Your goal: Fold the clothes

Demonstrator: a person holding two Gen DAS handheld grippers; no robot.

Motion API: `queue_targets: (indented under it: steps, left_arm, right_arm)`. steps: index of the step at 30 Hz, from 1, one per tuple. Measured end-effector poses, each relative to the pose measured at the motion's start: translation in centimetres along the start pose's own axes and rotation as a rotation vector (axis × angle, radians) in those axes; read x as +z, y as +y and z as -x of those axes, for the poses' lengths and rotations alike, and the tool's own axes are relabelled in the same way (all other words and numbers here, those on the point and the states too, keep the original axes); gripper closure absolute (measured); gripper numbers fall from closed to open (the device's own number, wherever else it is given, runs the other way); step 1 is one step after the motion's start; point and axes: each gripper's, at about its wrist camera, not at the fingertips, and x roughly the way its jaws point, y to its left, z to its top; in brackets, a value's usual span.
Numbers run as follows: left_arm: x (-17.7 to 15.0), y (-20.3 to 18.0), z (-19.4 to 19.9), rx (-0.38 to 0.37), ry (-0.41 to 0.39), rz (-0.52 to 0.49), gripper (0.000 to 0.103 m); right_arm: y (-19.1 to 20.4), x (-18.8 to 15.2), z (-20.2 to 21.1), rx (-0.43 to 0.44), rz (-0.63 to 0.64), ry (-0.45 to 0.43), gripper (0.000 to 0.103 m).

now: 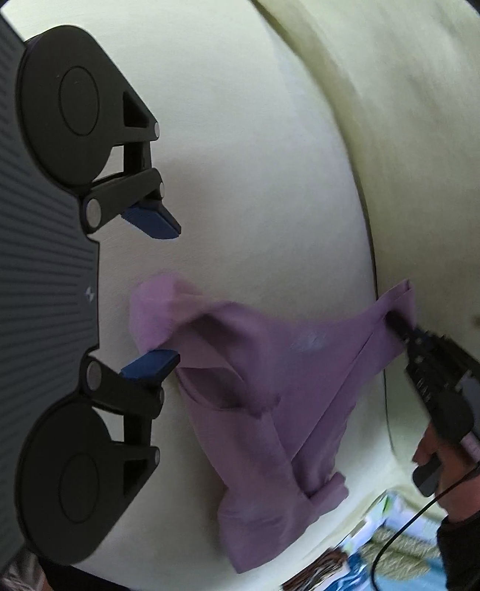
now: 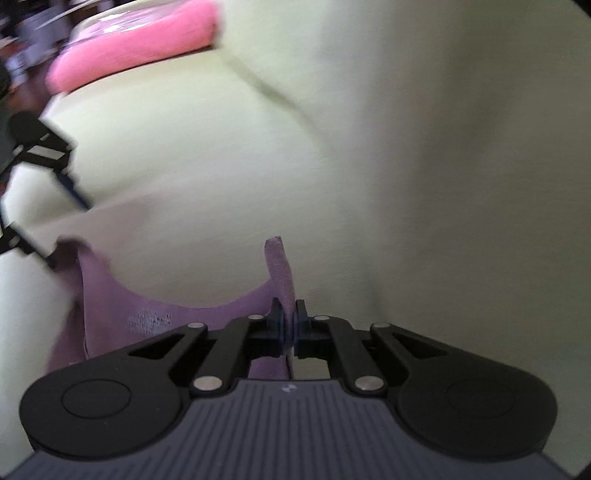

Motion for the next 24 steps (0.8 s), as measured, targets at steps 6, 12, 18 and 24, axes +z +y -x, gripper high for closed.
queue_targets:
  steps: [6, 12, 18, 24]
  left_arm:
    - [2.0, -0.3, -1.6, -0.052, -0.016, -0.081, 0.036]
    - [1.5, -0.8, -1.1, -0.064, 0.001, -0.166, 0.035]
    - [1.6, -0.7, -2.6, -0.047, 0.081, -0.334, 0.100]
    - [5.0, 3.1, -2.6, 0.036, 0.009, -0.080, 0.101]
  right_arm:
    - [-0.7, -1.6, -0.1, -0.106, -0.049, 0.039, 0.100]
    - [-1.3, -3.2, 0.4, -0.127, -0.102, 0.042, 0.100]
    - [-1.9, -4.0, 0.4, -0.131, -0.142, 0.043, 0.100]
    - [-2.4, -4.1, 0.4, -0.163, -0.169, 0.024, 0.080]
